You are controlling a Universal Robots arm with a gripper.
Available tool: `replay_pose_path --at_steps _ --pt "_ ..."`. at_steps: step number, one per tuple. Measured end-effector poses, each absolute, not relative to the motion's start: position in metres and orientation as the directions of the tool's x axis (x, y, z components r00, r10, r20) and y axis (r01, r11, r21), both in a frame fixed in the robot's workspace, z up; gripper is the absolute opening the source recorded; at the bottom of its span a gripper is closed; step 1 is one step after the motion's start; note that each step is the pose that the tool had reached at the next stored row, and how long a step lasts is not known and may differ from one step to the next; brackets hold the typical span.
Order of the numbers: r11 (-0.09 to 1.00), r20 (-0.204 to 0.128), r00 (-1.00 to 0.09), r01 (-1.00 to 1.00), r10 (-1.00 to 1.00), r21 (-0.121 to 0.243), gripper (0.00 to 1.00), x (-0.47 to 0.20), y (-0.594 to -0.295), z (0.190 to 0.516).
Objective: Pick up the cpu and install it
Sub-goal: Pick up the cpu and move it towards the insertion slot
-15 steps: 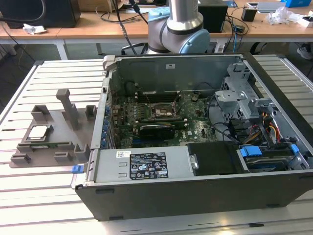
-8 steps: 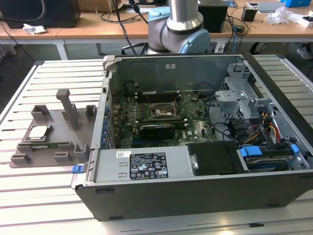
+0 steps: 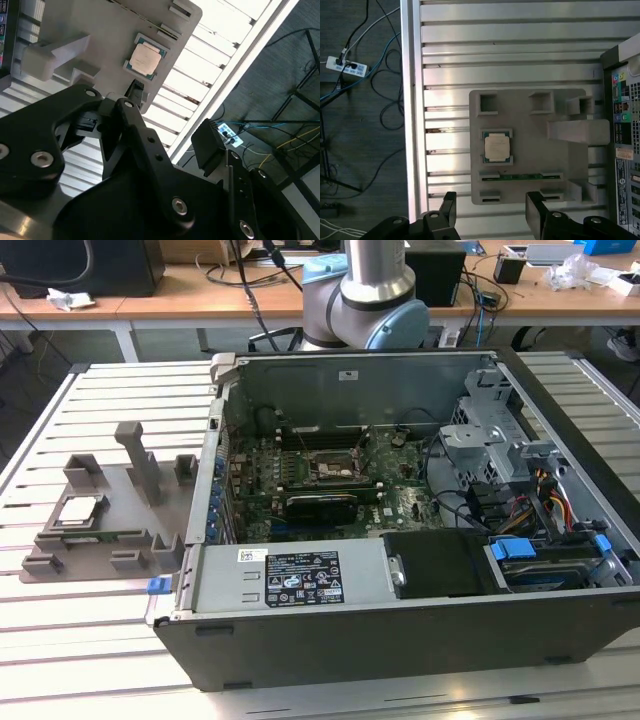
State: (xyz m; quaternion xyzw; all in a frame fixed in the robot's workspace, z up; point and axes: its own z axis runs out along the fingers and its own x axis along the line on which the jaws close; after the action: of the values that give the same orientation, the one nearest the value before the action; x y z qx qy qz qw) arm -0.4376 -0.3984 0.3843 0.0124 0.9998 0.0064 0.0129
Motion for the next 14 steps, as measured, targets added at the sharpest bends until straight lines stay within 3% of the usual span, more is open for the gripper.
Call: replay_pose_path --at_steps 14 --pt "1.000 -0.025 -0.999 0.019 0.020 0.008 0.66 -0.4375 -0.3983 0.3771"
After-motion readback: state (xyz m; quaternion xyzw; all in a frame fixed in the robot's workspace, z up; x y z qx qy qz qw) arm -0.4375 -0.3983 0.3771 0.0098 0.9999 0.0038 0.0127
